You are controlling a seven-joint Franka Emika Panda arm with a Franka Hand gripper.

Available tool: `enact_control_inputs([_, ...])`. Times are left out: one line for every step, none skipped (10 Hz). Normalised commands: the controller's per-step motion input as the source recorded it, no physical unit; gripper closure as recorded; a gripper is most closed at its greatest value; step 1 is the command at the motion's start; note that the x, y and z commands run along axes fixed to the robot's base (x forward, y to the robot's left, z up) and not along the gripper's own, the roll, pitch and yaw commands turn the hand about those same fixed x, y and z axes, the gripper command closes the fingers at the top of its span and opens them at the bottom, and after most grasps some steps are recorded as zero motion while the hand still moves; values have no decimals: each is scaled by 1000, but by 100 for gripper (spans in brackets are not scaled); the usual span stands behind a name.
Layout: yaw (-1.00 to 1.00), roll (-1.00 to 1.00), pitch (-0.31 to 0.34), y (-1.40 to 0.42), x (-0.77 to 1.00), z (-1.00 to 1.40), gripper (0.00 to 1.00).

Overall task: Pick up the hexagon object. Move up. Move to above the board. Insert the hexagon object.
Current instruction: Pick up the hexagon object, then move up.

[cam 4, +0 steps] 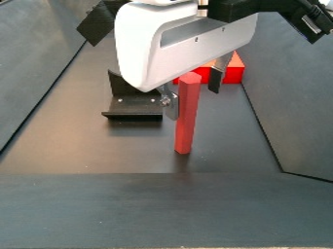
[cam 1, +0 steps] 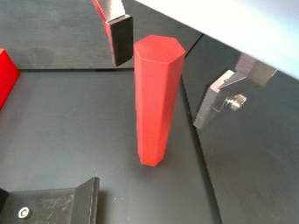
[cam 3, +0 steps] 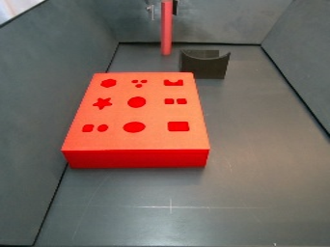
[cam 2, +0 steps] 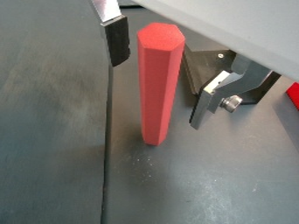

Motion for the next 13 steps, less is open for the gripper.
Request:
enact_control_inputs([0,0,0,0,0,0,100])
enact_control_inputs([0,0,0,0,0,0,100])
enact_control_inputs([0,0,0,0,0,0,100])
enact_control_inputs([0,0,0,0,0,0,100])
enact_control_inputs([0,0,0,0,0,0,100])
enact_control_inputs([0,0,0,0,0,0,100])
enact_control_inputs([0,0,0,0,0,0,100])
enact_control_inputs([0,0,0,0,0,0,100])
enact_control_inputs([0,0,0,0,0,0,100])
enact_control_inputs([0,0,0,0,0,0,100])
enact_control_inputs([0,0,0,0,0,0,100])
enact_control_inputs([0,0,0,0,0,833,100])
enact_control_inputs([38,-3,16,57,-68,820,100])
